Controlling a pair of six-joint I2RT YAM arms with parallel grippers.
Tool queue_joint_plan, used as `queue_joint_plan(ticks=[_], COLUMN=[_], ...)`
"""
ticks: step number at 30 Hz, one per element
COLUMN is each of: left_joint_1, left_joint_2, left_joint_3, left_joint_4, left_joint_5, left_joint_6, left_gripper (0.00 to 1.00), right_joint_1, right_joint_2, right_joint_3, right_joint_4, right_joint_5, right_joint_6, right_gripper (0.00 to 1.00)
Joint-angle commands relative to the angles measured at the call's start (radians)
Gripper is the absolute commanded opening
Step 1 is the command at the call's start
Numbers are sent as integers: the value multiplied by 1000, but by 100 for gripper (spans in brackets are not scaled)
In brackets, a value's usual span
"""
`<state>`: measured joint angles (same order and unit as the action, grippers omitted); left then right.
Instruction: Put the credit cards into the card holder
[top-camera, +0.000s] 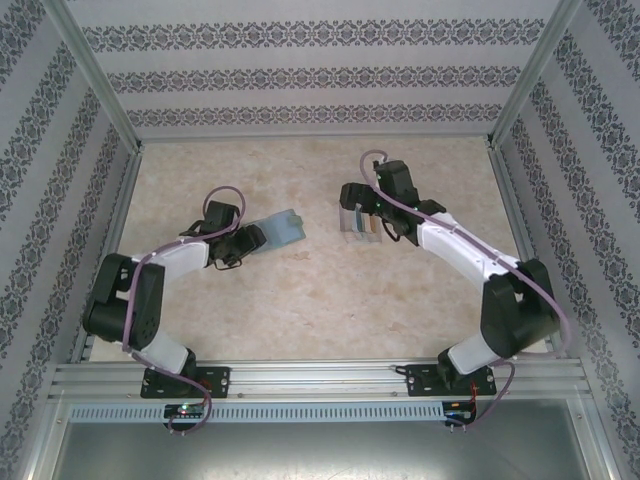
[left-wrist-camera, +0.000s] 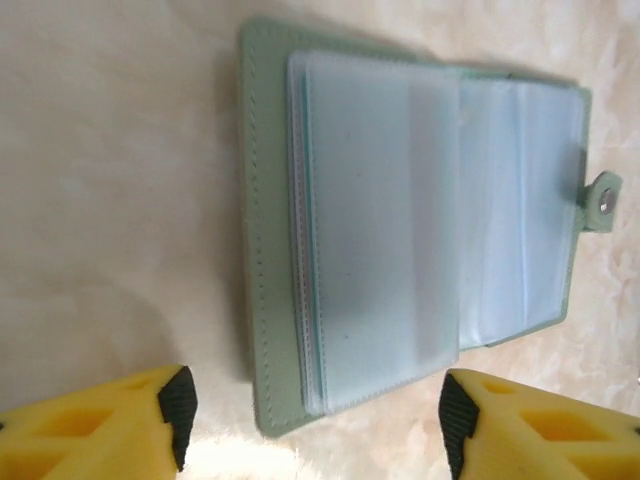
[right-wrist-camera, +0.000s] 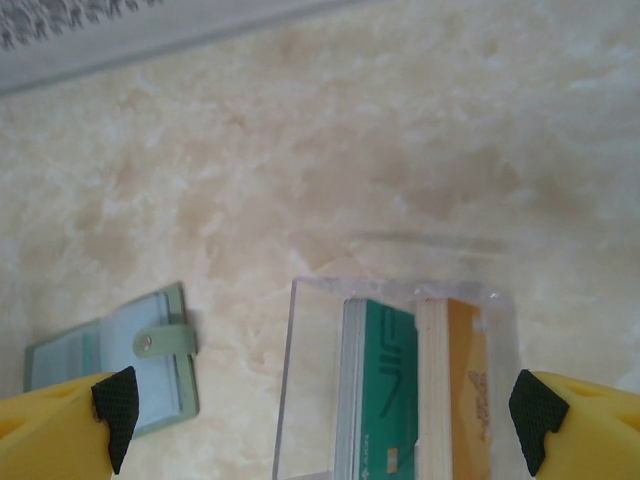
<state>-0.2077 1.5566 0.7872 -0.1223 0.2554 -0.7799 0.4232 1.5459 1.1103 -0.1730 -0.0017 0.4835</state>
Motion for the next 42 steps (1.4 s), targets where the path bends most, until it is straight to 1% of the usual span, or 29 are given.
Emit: queue_joint_plan(ticks=[1, 3, 4, 5, 8, 12, 17, 19, 25, 28, 31, 34, 38, 42], left_joint_1=[-6, -4, -4, 2, 27, 38, 39, 39, 40, 39, 39, 40, 41, 40], left_joint_2=[-88, -119, -130, -138, -155, -136, -111, -97, -80, -76, -72, -78, -93, -107], left_joint_3=[73, 110, 124, 134, 135, 155, 171, 179, 181, 179, 180, 171, 150, 128], left_joint_4=[-139, -204, -227, -248, -261, -314, -318, -323, -333, -321, -319, -322, -313, -306], left_joint_5=[-128, -196, -226, -247, -260, -320, -295, -292, -337, -330, -330, -348, -358, -373], left_joint_6=[80, 115, 123, 134, 156, 150, 186, 197, 197, 196, 194, 195, 193, 179], left_gripper=[81, 94, 99, 100, 99, 99, 99, 99, 99, 99, 99, 99, 99, 99], right_joint_1=[6, 1, 0, 1, 2, 33, 52, 42, 56, 68, 76, 69, 52, 54], right_joint_2=[54, 92, 111, 134, 199, 279, 368, 396, 421, 449, 444, 436, 436, 408], right_joint_3=[65, 104, 128, 155, 234, 334, 458, 490, 479, 488, 462, 439, 411, 390], right_joint_4=[-113, -153, -183, -214, -287, -368, -494, -530, -513, -510, -470, -433, -383, -358], right_joint_5=[-85, -84, -80, -70, -56, -19, 70, 41, 29, -15, -60, -103, -192, -200], right_joint_6=[-10, -34, -45, -53, -43, -55, -47, -36, 33, 40, 62, 85, 112, 115], right_gripper=[98, 98, 98, 98, 98, 98, 98, 98, 98, 98, 98, 98, 97, 94])
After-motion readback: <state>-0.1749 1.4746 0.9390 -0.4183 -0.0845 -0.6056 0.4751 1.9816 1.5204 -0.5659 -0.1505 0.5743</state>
